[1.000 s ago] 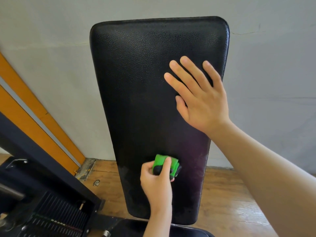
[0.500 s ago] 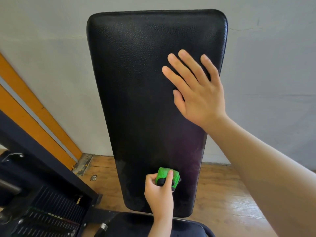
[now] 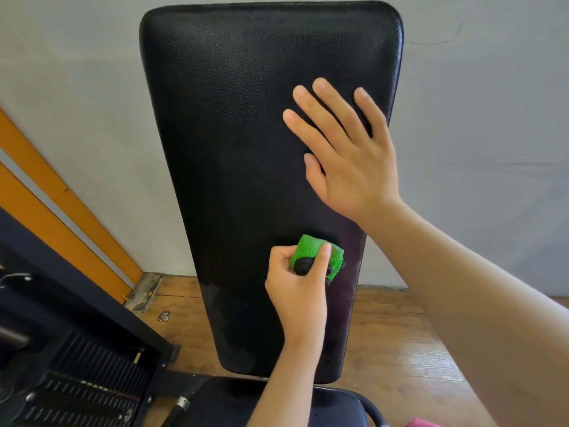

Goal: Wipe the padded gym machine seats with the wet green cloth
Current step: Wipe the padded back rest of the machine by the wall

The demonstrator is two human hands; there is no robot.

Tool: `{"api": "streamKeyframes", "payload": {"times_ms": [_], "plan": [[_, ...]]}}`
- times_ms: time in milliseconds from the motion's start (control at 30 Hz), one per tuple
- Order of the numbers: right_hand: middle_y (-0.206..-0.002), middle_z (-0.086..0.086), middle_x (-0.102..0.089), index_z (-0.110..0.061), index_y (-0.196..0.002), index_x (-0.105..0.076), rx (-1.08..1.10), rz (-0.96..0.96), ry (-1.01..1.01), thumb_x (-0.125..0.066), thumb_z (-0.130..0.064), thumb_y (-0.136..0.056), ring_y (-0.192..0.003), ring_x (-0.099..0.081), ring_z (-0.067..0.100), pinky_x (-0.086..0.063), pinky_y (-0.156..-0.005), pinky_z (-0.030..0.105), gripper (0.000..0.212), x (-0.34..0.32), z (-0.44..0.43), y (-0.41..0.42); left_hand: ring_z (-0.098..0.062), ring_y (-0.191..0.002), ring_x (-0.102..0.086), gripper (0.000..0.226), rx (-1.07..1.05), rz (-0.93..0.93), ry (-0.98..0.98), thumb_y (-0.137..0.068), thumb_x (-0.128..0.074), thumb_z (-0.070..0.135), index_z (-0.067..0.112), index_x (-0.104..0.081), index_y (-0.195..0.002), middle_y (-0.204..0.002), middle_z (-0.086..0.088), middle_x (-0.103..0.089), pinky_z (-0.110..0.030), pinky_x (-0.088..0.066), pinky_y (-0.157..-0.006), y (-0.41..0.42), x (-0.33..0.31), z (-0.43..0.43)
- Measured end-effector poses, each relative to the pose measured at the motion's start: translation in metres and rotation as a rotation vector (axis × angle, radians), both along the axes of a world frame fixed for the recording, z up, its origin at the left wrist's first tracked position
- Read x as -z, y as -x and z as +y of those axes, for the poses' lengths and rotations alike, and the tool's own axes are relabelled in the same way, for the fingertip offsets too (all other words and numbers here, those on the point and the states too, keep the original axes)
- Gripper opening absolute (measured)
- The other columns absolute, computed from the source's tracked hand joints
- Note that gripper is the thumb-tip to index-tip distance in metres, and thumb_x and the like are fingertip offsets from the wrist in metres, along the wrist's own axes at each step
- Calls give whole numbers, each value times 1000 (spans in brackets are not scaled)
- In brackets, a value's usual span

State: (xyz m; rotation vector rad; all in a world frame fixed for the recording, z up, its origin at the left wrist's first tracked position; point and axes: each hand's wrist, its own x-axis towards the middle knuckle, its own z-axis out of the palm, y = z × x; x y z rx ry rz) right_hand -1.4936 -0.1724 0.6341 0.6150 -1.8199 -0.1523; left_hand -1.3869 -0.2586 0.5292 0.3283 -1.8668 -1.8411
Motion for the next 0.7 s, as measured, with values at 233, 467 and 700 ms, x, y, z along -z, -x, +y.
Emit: {"api": "streamKeyframes", "payload": {"times_ms": [233,467,700], "plan": [[-149,4,-44,-19,-144,-46,-2,10,9,-43,-20,-95,-139,-39,25,-26,-115,48,49,0,-1,-1,-1,-73,-63,28,-58,-149,249,-75,-79,39,27,-54,-81,-76,16,-61,-20,-54,-57,-25,59,13],[-148,4,-46,-18,-143,-48,-2,29,5,-43,-20,-94,-138,-41,26,-26,-114,47,49,-1,0,0,-3,-70,-64,29,-66,-297,167,-73,-83,34,31,-54,-77,-73,15,-62,-32,-58,-58,-36,83,12],[-148,4,-46,-18,-142,-49,-5,22,6,-43,-21,-95,-138,-41,26,-25,-114,47,48,0,-1,-1,-5,-79,-65,20,-35,-114,9,-78,-79,27,28,-61,-85,-78,12,-65,-18,-54,-63,-23,39,20]]}}
